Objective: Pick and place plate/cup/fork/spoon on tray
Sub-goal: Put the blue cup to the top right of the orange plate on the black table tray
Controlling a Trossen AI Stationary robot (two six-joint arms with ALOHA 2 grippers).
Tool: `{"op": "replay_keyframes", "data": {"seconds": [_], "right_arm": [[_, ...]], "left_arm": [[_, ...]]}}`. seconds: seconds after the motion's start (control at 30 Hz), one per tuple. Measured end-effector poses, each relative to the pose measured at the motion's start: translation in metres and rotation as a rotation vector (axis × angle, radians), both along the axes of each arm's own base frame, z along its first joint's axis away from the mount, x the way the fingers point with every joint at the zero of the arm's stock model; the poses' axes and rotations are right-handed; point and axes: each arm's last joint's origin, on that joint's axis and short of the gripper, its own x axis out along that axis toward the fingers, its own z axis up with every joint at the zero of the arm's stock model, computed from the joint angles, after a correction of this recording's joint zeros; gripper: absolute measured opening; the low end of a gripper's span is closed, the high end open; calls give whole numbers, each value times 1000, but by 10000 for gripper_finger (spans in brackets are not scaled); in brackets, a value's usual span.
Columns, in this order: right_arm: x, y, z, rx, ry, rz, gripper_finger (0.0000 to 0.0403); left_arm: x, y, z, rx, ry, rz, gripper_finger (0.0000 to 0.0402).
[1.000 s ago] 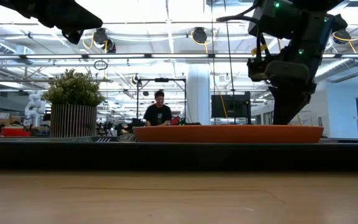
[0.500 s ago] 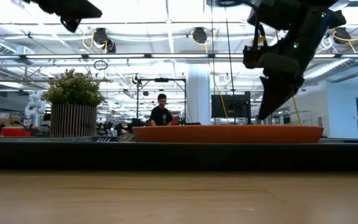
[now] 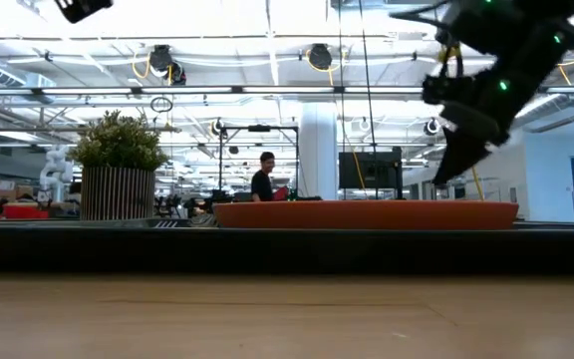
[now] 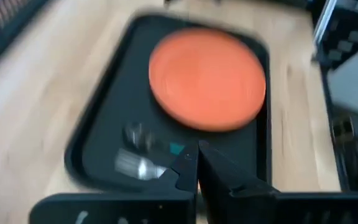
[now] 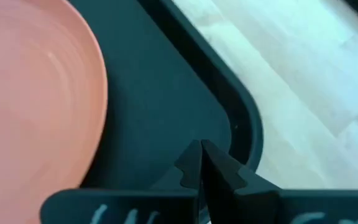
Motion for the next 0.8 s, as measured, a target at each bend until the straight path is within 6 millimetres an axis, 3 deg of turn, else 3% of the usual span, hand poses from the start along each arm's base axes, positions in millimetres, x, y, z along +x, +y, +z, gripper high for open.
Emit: {"op": "replay_keyframes", "data": {"seconds": [0.13,0.3,0.57,0.8], "right_arm": [[-10,-1,-23,8,-59,4,0],[-20,0,-38,59,-97,31,0],[-26,-1,-30,44,-143,62,0],[-29,-2,-20,-3,-183,107,0]], "left_arm": [[7,-6,-4,-81,207,-36,25],[26,-23,-21,-256,390,-207,44],[48,-66,-52,-353,634,-387,66],[51,-105,-81,-325,808,-557,67]]}}
